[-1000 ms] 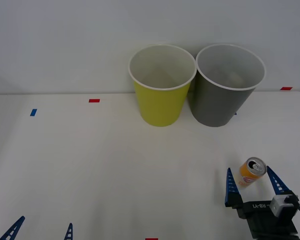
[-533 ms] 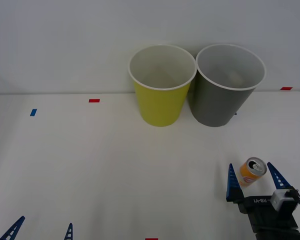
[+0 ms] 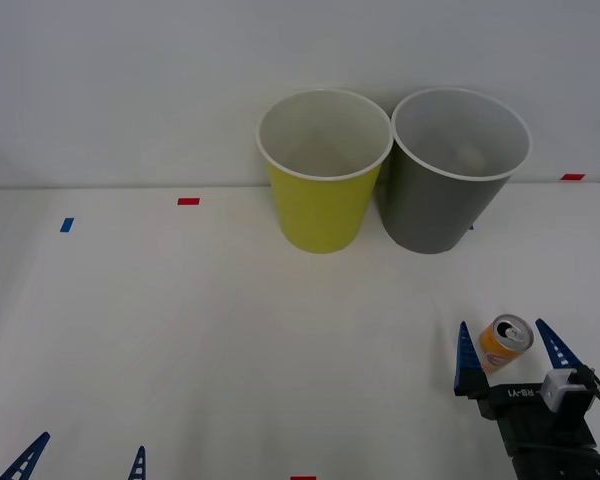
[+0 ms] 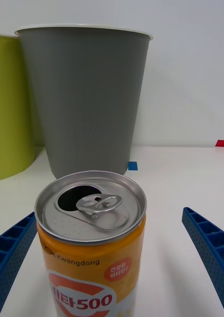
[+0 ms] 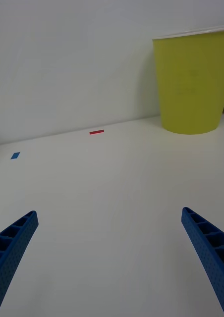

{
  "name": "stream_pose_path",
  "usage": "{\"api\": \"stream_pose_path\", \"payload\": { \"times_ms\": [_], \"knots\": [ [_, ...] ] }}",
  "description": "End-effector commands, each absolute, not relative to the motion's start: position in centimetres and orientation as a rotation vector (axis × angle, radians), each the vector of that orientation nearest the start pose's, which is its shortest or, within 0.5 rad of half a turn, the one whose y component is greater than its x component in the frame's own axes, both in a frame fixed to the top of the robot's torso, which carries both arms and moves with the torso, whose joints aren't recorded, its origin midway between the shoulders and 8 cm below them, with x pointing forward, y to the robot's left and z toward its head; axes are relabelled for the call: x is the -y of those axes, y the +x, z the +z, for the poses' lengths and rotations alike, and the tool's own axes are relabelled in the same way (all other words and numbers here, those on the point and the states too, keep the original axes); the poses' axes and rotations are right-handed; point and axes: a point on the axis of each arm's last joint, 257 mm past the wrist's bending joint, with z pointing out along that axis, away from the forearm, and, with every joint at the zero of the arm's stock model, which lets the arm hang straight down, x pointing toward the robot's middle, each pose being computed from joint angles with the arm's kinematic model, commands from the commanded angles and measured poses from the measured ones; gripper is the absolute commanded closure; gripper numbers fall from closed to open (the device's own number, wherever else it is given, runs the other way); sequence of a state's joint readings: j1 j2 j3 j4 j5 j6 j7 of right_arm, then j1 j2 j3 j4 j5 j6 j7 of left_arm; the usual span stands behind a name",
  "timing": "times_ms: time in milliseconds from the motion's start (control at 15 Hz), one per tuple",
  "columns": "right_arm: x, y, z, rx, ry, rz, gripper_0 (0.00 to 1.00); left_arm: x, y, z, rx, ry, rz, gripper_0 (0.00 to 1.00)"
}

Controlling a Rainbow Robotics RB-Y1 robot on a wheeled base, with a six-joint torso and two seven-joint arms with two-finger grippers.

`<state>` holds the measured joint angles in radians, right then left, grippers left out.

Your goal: Put cans in the gray bin and PET bottles in the light green bin.

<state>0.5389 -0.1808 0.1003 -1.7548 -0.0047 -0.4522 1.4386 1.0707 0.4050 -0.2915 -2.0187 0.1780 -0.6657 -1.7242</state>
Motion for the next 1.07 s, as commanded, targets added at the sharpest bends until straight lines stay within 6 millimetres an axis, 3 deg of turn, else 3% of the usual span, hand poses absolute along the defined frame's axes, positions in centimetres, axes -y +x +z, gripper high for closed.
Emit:
{"api": "stream_pose_path", "payload": {
  "times_ms": [67,133,200,267,333,1067],
  "knots": [
    [27.19,37.71,-25.64,-1.462,-0.025,0.0,0.0,-24.78,20.98,-25.04,-1.566,0.161,0.041,0.0],
    [27.15,37.81,-25.57,-1.461,-0.025,0.001,0.0,-24.78,20.98,-25.04,-1.566,0.161,0.041,0.0],
    [27.06,37.87,-25.52,-1.46,-0.026,0.003,0.1,-24.78,20.98,-25.04,-1.566,0.161,0.041,0.0],
    [26.96,37.92,-25.48,-1.459,-0.025,0.007,0.67,-24.78,20.98,-25.04,-1.566,0.161,0.041,0.0],
    [26.97,37.92,-25.52,-1.46,-0.023,0.008,0.93,-24.78,20.98,-25.04,-1.566,0.161,0.041,0.0],
    [26.67,37.37,-25.35,-1.46,-0.011,0.023,0.99,-24.78,20.98,-25.04,-1.566,0.161,0.041,0.0]
  ]
}}
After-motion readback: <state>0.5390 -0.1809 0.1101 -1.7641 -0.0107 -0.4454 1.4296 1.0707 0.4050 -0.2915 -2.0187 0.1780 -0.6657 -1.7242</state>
